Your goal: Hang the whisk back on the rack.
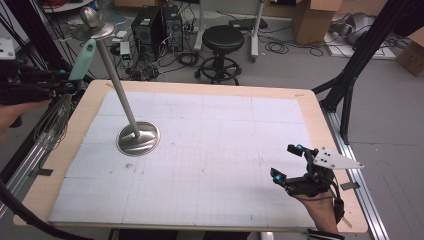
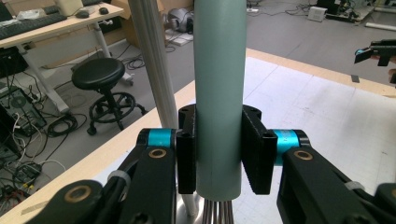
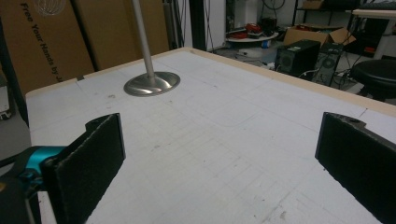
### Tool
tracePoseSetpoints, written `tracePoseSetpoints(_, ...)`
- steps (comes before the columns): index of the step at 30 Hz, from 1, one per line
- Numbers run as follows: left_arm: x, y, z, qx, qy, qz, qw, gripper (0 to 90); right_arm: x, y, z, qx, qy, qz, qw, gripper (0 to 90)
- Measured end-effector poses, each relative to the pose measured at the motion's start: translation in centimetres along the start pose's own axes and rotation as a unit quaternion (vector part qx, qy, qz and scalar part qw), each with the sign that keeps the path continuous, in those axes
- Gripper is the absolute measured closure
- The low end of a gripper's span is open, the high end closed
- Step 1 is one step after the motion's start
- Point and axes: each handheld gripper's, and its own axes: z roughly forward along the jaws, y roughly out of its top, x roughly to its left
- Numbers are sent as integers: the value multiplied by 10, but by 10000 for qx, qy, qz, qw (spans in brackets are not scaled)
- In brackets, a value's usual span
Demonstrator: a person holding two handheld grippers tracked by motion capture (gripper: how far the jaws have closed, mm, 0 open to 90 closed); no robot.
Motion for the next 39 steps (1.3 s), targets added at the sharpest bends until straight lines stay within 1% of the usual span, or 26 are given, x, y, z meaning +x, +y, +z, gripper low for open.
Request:
tracePoseSetpoints(2, 0, -1, 1, -18, 11, 2, 10000, 697, 0, 0, 0, -1, 0, 9, 10000, 3)
tracePoseSetpoints(10, -2, -1, 9, 125, 51, 0, 9999, 696, 0, 0, 0, -21, -8, 0, 10000, 3)
tracePoseSetpoints(13, -2, -1, 12, 115, 57, -39, 9999, 695, 0, 1, -1, -25, -6, -6, 10000, 3)
tracePoseSetpoints(17, -3, -1, 16, 176, 88, -45, 9998, 694, 0, 1, -1, -31, -2, -3, 10000, 3)
tracePoseSetpoints(19, -3, -1, 17, 174, 140, -22, 9997, 693, 0, 1, -1, -35, -5, 2, 10000, 3)
tracePoseSetpoints(21, -4, -2, 19, 124, 118, -69, 9998, 693, 0, 1, -1, -33, 0, 3, 10000, 3)
tracePoseSetpoints(22, -4, -3, 20, 119, 111, -85, 9998, 692, 0, 1, -1, -52, -13, -35, 10000, 3)
tracePoseSetpoints(24, -4, -3, 21, 118, 157, -84, 9998, 691, 0, 1, -2, -45, -2, -3, 10000, 3)
tracePoseSetpoints(29, -4, -3, 24, 137, 184, -123, 9997, 686, 0, 1, -2, -48, -3, 2, 10000, 3)
tracePoseSetpoints(31, -4, -3, 24, 86, 204, -164, 9996, 679, 0, 1, -2, -51, 2, 8, 10000, 3)
tracePoseSetpoints(32, -4, -3, 24, 31, 194, -221, 9996, 679, 0, 1, -2, -54, 2, 14, 10000, 3)
tracePoseSetpoints(36, -4, -3, 22, 43, 215, -200, 9996, 681, -1, 1, -1, -47, 2, 2, 10000, 3)
tracePoseSetpoints(37, -4, -4, 21, -10, 191, -214, 9996, 681, -1, 1, -1, -46, 0, 3, 10000, 3)
tracePoseSetpoints(39, -5, -4, 21, -14, 200, -229, 9995, 678, -1, 1, -1, -46, 4, 3, 10000, 3)
